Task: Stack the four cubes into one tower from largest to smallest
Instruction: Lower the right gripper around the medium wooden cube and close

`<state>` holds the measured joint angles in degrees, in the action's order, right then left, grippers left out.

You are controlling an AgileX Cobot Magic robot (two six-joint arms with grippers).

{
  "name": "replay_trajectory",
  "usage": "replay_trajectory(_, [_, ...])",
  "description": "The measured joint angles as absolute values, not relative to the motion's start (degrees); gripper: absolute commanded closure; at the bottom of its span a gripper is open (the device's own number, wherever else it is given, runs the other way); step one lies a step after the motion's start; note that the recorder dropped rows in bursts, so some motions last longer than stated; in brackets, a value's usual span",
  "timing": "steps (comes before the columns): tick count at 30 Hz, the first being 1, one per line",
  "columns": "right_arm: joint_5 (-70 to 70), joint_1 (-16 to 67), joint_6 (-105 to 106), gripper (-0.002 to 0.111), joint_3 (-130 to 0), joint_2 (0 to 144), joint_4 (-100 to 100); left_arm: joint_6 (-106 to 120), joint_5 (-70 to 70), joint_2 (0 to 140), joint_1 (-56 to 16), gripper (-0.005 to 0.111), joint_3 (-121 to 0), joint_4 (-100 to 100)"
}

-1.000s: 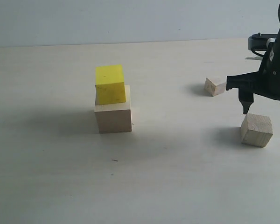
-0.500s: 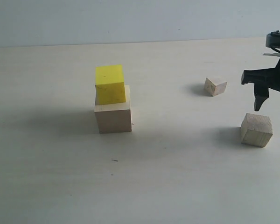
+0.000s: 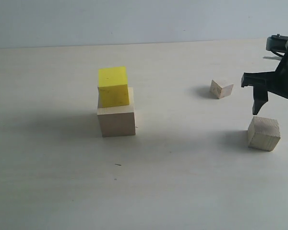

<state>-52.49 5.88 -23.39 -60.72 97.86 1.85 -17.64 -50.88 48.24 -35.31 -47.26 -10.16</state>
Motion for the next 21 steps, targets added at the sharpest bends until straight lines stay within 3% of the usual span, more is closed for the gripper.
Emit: replay_trajectory(21, [-49.5, 5.9, -22.6, 0.038, -60.7, 105.1, 1.4, -17.6, -50.9, 48.2, -35.3, 0.046, -47.3, -10.1])
